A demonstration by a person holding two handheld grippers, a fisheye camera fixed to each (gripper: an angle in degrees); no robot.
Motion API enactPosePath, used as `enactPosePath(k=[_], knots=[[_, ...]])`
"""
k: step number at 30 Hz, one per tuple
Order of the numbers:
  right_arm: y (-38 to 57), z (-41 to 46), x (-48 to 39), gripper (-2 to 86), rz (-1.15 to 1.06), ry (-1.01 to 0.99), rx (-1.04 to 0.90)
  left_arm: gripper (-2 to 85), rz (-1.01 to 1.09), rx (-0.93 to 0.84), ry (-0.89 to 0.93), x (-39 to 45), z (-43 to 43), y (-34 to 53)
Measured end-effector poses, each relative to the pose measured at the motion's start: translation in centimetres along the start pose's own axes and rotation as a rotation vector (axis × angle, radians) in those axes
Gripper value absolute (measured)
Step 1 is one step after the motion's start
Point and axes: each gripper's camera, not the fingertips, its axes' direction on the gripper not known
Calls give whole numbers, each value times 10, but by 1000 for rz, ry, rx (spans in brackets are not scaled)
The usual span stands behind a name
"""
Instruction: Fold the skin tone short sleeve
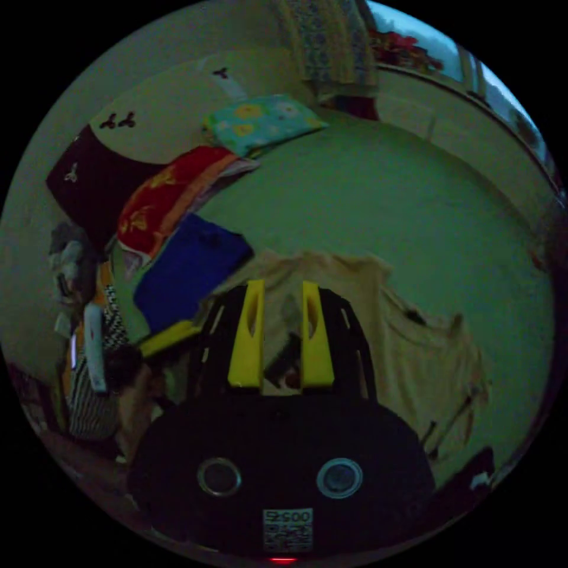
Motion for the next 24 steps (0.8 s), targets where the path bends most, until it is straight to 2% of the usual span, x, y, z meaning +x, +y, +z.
enactPosePath(k=[5,8,11,16,24], knots=[[-95,97,-55,73,4,46,-243,113,-19,0,37,-37,-16,-7],[-119,140,-73,66,14,142,-371,119,-21,-8,46,-58,-23,-12],[-129,165,-88,39,7,222,-413,123,-29,-15,57,-76,-29,-17],[-139,154,-110,-11,-21,179,-278,126,-30,-24,48,-98,-42,-23],[-116,88,-124,-14,-104,131,13,121,49,48,140,-127,-85,-22]])
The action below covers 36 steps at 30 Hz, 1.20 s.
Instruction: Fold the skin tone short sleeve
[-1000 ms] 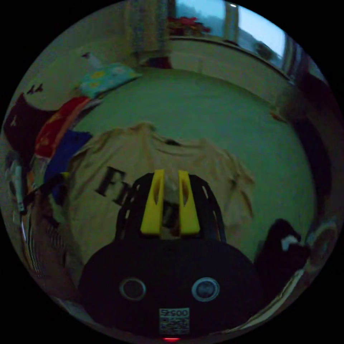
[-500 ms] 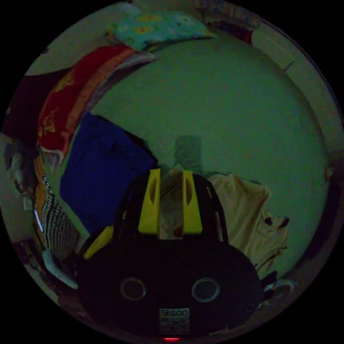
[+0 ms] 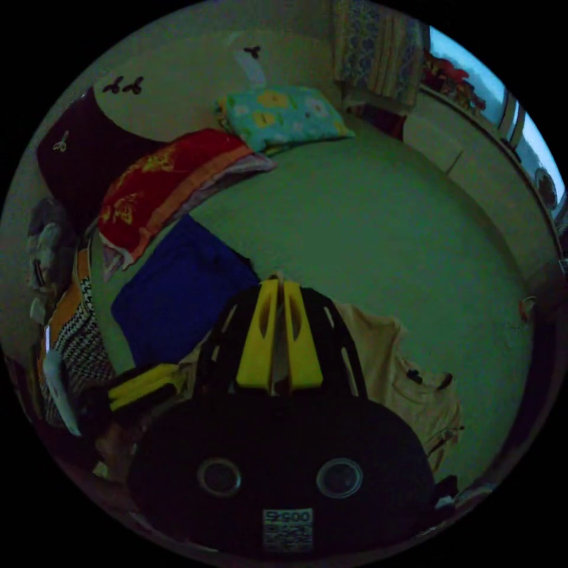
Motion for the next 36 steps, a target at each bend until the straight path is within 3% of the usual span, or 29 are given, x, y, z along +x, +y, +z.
enactPosePath(k=[3,7,9,12,18,23,28,32,36], knots=[[26,-11,20,-14,51,-44,61,117,44,50,80,-9,-24,2],[58,18,52,-2,136,-19,-25,108,16,147,133,-24,-42,4],[65,38,65,15,189,4,-111,103,13,111,142,-26,-34,1],[72,42,73,35,238,38,-90,93,46,29,82,-17,-16,-7],[69,26,29,42,100,-91,0,67,64,-48,8,-8,8,-18],[58,55,-41,50,-116,-118,-81,43,77,-112,15,-6,26,-24],[51,96,-63,58,-119,-168,-232,38,55,-91,-48,-9,27,-29],[55,102,-58,-1,-54,-133,-198,36,14,-64,-60,-15,27,-32],[65,86,-49,-16,-19,-243,-149,47,20,-80,-55,-14,36,-36]])
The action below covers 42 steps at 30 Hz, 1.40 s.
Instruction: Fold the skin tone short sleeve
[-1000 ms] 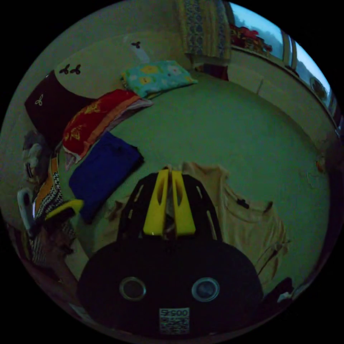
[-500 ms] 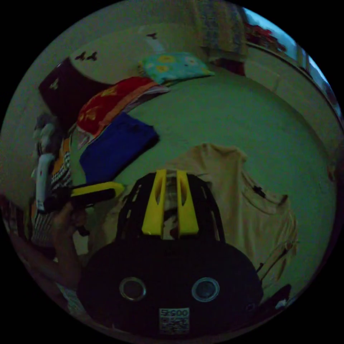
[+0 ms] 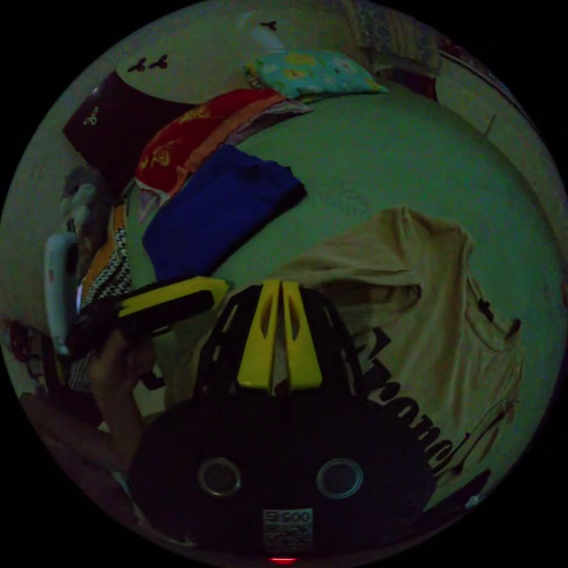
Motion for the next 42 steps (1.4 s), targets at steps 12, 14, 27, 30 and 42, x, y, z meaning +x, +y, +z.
enactPosePath(k=[12,14,27,30,42], knots=[[35,6,27,2,86,-17,-21,51,48,-34,0,17,27,-13],[37,-15,30,31,64,17,77,51,48,-37,-8,19,31,-15],[-3,-6,74,-4,254,320,-3,57,94,-80,-11,46,67,-27],[6,-23,66,-3,300,438,97,57,81,-106,-29,50,79,-30],[-32,-33,53,75,131,353,109,57,88,-86,30,75,103,-33]])
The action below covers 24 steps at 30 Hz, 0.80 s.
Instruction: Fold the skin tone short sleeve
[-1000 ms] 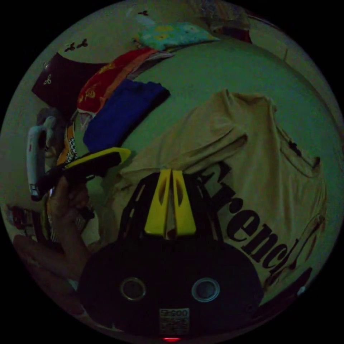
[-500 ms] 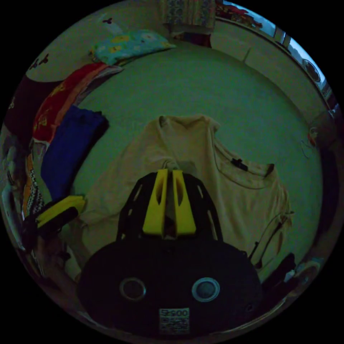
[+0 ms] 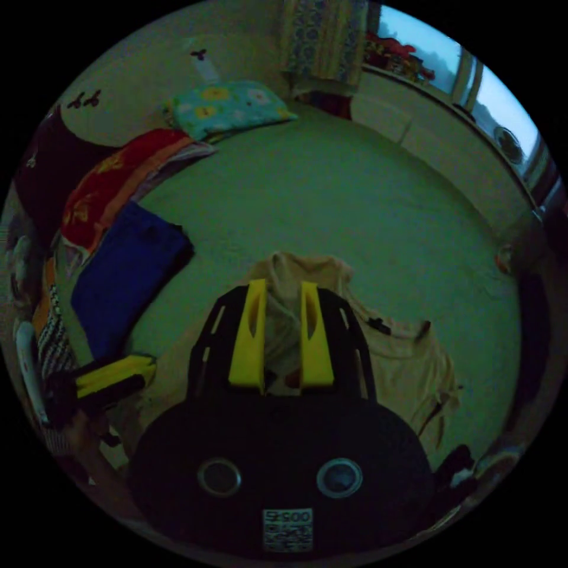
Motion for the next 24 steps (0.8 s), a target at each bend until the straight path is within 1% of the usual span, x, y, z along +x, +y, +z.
enactPosePath(k=[4,6,8,10,13,15,17,19,21,23,24], knots=[[-13,27,-10,67,-85,1,-95,57,30,-36,-19,15,16,-3],[-15,37,-12,39,-96,26,-143,57,34,-61,-29,20,26,-5],[-14,34,-13,-5,-99,40,-121,54,33,-79,-54,26,34,-8],[-15,23,-10,-13,-74,-20,-78,37,31,-85,-78,33,40,-9],[-19,11,-3,-15,-32,-114,-29,13,-23,-35,-98,38,40,-7],[-22,13,1,-16,-8,-160,-38,5,-49,-4,-116,41,38,-5],[-22,27,2,-14,14,-190,-91,1,-100,27,-139,42,38,-2],[-19,41,1,-11,9,-154,-170,-3,-158,57,-183,44,38,2],[-15,41,3,-11,18,-161,-190,-4,-179,80,-147,47,38,6],[-7,24,10,-11,21,-210,-174,-4,-179,114,-87,53,39,9],[-5,19,11,-11,16,-212,-172,-4,-160,133,-30,60,40,11]])
